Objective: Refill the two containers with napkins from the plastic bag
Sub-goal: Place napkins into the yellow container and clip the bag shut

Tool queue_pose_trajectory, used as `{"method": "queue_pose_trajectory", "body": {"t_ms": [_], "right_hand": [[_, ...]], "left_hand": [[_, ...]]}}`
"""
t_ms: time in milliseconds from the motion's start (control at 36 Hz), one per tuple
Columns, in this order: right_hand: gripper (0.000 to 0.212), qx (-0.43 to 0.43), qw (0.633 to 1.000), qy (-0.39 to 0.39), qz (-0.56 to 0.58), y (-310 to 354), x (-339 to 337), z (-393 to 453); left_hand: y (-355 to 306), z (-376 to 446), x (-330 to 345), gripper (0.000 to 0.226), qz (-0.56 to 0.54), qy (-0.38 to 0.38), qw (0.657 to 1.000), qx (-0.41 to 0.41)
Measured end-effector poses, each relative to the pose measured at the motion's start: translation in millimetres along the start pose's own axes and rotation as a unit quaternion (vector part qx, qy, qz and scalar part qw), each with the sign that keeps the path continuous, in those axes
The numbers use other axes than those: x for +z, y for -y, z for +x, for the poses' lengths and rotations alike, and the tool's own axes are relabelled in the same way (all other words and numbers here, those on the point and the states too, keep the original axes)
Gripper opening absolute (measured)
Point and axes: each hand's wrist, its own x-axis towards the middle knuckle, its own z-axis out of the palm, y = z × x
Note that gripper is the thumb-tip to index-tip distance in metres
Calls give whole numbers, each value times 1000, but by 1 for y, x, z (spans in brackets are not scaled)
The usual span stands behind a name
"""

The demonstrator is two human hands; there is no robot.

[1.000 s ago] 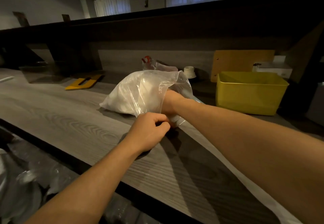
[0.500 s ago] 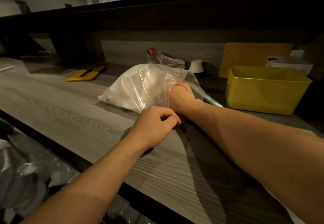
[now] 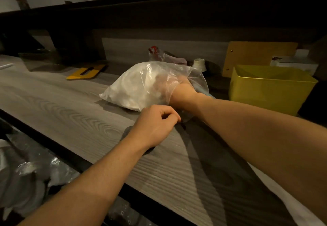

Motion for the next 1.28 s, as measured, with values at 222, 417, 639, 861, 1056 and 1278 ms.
{"method": "queue_pose_trajectory", "body": {"t_ms": [222, 417, 639, 861, 1056, 1278], "right_hand": [[45, -47, 996, 32, 70, -20, -5, -41], [46, -88, 958, -52, 267, -39, -7, -91], [14, -115, 914, -8, 389, -47, -5, -120], [13, -178, 908, 89, 369, -62, -7, -148], [24, -166, 941, 136, 261, -108, -14, -181], [73, 50, 973, 1, 225, -147, 16, -245]], "left_hand": [[2, 1, -3, 22, -41, -17, 998, -35], [4, -1, -6, 36, -80, -48, 996, 0], [-1, 1, 0, 36, -93, -62, 993, -32], [-4, -3, 4, 11, 3, 4, 999, 36], [-26, -25, 19, 63, 127, 180, 958, 185], [-71, -28, 80, 63, 251, 232, 908, 243]]}}
